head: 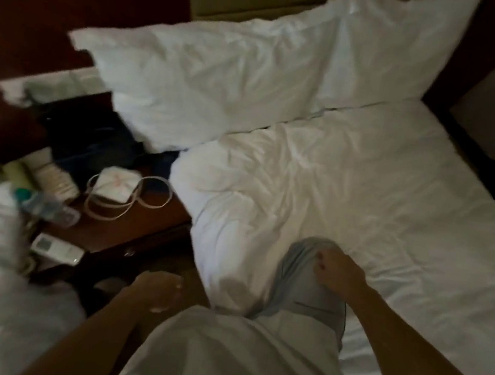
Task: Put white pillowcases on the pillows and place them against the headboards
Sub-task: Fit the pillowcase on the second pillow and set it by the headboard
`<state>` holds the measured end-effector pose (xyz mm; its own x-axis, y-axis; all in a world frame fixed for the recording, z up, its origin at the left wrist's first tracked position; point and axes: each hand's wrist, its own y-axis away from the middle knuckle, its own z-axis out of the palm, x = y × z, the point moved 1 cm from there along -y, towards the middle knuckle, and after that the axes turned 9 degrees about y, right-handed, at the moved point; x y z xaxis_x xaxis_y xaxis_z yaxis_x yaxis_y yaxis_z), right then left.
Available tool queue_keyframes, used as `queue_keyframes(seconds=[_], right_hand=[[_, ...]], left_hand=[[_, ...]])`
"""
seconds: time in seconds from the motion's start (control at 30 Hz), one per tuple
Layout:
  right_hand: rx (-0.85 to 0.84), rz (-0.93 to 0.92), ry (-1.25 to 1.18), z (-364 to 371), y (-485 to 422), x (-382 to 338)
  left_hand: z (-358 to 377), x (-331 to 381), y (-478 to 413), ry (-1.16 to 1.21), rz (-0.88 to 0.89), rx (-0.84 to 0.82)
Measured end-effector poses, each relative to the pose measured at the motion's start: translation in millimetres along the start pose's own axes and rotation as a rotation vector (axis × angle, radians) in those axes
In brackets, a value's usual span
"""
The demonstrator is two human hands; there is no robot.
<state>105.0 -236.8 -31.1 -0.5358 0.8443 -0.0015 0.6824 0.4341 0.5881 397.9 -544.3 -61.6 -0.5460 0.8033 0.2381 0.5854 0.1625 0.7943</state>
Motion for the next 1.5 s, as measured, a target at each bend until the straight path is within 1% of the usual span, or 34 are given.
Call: queue_keyframes(seconds=[0.07, 0.17, 0.23, 0.4, 0.5, 0.57, 0.63, 0.67, 0.73, 0.83, 1.03, 1.13, 1.2, 1.3, 1.4, 1.5], right_hand=[[0.006, -0.093, -0.032, -20, 10, -47], [-0.085, -0.215, -0.055, -23, 20, -117], [-0.150, -0.332, -0.023, -17, 28, -167], [-0.400, -0.550, 0.113, 24, 46, -283], [-0.530, -0.661, 0.226, 41, 49, -340], [-0.583, -0.712, 0.305, 47, 43, -375], [-0.613, -0.731, 0.342, 54, 31, -406], [-0.621, -0.730, 0.372, 56, 23, -420], [-0.634, -0.758, 0.459, 56, 13, -447], [-0.650, -0.832, 0.588, 55, 10, -486], [-0.596, -1.016, 0.860, 62, 35, -543], [-0.539, -1.121, 1.065, 71, 53, -570], [-0.498, -1.166, 1.148, 82, 67, -589], [-0.447, -1.215, 1.181, 102, 98, -618], [-0.413, -1.227, 1.181, 124, 135, -641], [-0.381, -1.254, 1.204, 147, 182, -660]], left_hand=[[26, -26, 29, 0.056, -0.050, -0.015], [60, -55, 69, 0.159, -0.118, -0.022], [82, -74, 90, 0.257, -0.161, 0.009], [151, -103, 136, 0.610, -0.323, 0.183], [191, -111, 163, 0.774, -0.448, 0.226], [215, -117, 183, 0.882, -0.560, 0.257], [233, -118, 200, 0.996, -0.684, 0.338], [238, -114, 208, 1.051, -0.751, 0.393], [244, -102, 223, 1.165, -0.846, 0.428], [248, -86, 236, 1.271, -0.900, 0.417], [262, -53, 239, 1.487, -1.048, 0.514], [279, -43, 246, 1.548, -1.118, 0.548], [294, -43, 255, 1.595, -1.141, 0.583], [326, -45, 266, 1.618, -1.151, 0.612], [360, -58, 277, 1.631, -1.122, 0.591], [401, -88, 300, 1.647, -1.082, 0.625]])
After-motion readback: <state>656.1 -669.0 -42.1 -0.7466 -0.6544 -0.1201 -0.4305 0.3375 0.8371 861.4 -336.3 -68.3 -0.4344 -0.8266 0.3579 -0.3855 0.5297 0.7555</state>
